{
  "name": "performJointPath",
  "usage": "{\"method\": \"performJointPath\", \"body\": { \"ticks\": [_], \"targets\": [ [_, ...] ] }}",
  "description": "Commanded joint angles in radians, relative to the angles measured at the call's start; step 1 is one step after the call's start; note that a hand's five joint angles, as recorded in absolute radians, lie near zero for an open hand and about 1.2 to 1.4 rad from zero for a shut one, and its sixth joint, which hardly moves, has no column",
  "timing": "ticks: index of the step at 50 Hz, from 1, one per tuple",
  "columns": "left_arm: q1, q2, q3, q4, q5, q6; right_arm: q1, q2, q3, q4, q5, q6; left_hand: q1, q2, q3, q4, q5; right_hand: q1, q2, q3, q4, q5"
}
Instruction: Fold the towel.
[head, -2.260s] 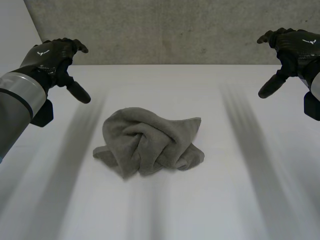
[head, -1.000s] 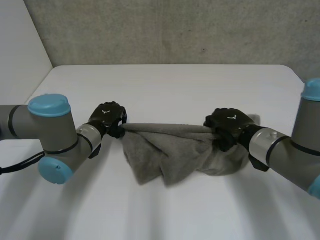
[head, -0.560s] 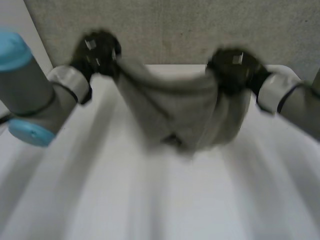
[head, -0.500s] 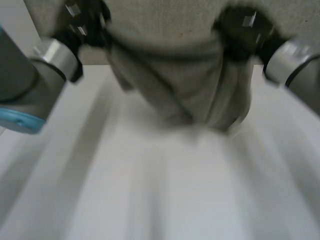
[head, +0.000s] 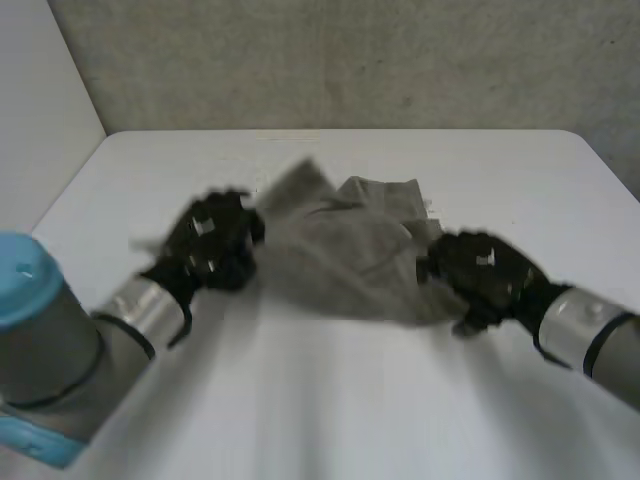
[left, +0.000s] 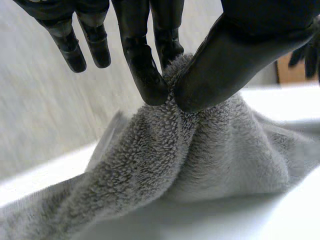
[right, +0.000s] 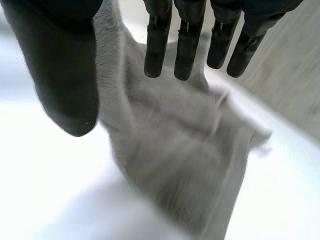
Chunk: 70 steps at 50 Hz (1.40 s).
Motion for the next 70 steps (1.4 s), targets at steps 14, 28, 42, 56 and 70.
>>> {"method": "performJointPath", "body": {
  "ticks": [14, 28, 42, 56, 70],
  "targets": [
    [0.015, -0.115, -0.016, -0.001, -0.014, 0.17, -0.016, 0.063, -0.075, 0.064, 0.028, 0.068, 0.104, 0.045, -0.058, -0.066, 0.065, -0.097, -0.098, -0.053, -0.076, -0.072],
    [0.014, -0.003, 0.153, -0.097, -0.025, 0.094, 0.174, 0.226, -0.192, 0.002, 0.235, 0.166, 0.104, 0.045, -0.058, -0.066, 0.065, -0.255, -0.256, -0.053, -0.076, -0.231],
    [0.041, -0.133, 0.4, -0.251, -0.094, -0.136, 0.265, 0.461, -0.449, -0.033, 0.346, 0.323, 0.104, 0.045, -0.058, -0.066, 0.065, 0.074, 0.073, -0.053, -0.076, 0.098],
    [0.098, -0.165, 0.256, -0.148, -0.088, -0.098, 0.129, 0.236, -0.336, -0.096, 0.297, 0.303, 0.104, 0.045, -0.058, -0.066, 0.065, 0.809, 0.808, -0.053, -0.076, 0.834],
    [0.078, -0.27, 0.177, -0.038, -0.094, 0.132, -0.043, 0.158, -0.261, -0.056, 0.185, 0.248, -0.653, -0.712, -0.058, -0.066, -0.692, 0.809, 0.808, -0.053, -0.076, 0.834]
  ]
}}
